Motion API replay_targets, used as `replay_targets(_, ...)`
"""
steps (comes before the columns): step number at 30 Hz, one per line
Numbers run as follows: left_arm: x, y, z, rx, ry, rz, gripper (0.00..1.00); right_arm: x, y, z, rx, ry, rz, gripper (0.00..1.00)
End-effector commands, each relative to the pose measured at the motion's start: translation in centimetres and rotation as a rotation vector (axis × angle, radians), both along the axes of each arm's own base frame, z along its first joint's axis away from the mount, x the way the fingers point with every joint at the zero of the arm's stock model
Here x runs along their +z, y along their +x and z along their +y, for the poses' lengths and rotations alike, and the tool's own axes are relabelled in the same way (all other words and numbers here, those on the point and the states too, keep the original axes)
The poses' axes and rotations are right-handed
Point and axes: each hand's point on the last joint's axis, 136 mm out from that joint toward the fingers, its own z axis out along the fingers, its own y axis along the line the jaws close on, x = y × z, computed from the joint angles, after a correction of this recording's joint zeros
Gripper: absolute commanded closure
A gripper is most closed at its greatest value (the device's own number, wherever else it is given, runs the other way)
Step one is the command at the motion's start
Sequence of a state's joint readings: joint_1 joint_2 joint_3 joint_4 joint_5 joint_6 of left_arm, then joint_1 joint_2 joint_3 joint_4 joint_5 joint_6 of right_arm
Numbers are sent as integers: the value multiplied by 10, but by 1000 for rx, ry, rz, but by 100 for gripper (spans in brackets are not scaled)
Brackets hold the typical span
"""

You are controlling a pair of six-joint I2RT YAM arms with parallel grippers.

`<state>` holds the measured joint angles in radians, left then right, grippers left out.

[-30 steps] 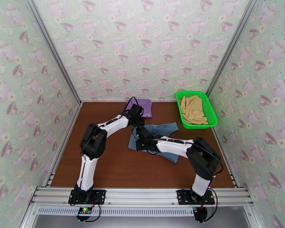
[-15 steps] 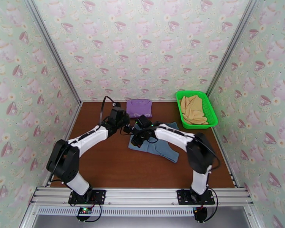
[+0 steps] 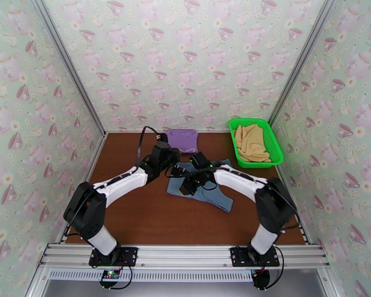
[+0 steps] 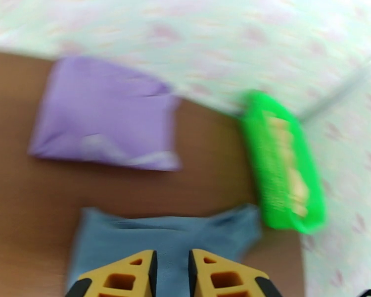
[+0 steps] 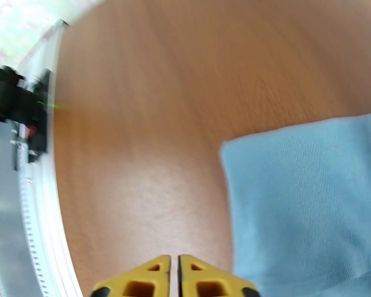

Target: Fold and stack the mixed laundry pile

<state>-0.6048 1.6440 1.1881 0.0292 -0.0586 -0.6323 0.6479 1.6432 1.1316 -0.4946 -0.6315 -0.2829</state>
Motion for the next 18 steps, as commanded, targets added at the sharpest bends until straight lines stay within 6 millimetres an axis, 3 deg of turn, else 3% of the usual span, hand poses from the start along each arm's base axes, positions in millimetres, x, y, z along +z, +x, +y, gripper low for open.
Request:
replay_targets(1,-14,-34,7,-181,92,122,74,-2,50,-57,-497,1,141,81)
replay_targets(4,8,-41,-26,-300,21,71,73,-1,28,-34,-519,37,96,80)
replay_targets(11,81,-53,-76,-500,-221,-107,69,17,14,-2,-668,277,-19,74)
replay_targets(18,167,-84,-107,-786,-489,-330,54,38,-26,56,-424,397,16,70)
